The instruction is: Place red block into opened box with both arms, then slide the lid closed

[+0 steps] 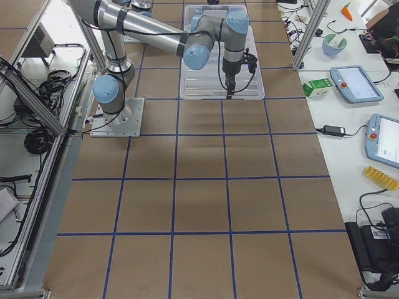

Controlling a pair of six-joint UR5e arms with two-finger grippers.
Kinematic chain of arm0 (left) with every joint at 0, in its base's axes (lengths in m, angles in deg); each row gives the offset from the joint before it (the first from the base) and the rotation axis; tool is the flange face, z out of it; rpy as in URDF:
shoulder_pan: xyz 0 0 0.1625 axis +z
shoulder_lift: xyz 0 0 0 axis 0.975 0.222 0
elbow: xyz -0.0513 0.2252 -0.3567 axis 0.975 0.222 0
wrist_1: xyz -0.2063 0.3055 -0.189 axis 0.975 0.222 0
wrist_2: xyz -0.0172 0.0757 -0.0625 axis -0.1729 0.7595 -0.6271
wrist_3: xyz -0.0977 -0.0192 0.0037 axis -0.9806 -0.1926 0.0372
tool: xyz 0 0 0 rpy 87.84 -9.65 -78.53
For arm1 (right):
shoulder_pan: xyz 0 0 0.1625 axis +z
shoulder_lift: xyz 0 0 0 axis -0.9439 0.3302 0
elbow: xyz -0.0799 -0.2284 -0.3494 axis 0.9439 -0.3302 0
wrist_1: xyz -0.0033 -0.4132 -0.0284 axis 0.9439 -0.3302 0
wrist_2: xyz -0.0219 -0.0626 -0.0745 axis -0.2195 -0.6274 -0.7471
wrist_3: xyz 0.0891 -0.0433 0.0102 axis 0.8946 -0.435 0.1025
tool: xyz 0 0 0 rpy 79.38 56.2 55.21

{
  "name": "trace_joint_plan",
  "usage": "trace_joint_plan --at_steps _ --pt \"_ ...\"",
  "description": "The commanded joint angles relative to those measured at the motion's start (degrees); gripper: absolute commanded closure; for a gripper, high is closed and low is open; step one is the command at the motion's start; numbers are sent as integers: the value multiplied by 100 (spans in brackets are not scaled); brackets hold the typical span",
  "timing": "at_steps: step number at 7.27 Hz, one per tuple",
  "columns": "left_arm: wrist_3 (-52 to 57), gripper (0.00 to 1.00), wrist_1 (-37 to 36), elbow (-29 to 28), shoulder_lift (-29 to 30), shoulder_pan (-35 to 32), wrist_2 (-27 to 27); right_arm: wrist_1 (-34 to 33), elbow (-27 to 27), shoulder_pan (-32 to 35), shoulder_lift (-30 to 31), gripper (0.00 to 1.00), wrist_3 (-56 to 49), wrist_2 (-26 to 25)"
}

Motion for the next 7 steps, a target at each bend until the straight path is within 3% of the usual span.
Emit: trace_joint_plan --at_steps 1,3,4,5,7 --pt "27 81 1829 -1389 -223 -225 -96 1189 -656 191 454 0 701 696" --pt "-26 81 2151 -1448 -671 -1397 -229 1096 -640 1137 474 0 1561 366" --pt "-26 81 2187 -1247 -786 -1961 -211 1078 -605 1516 456 0 1914 -97" --pt "-17 81 1935 -819 -805 -2315 -220 1078 -587 1668 438 0 1996 -84" --pt "-26 81 288 331 -673 -2494 -53 797 -386 1678 482 0 1909 -84"
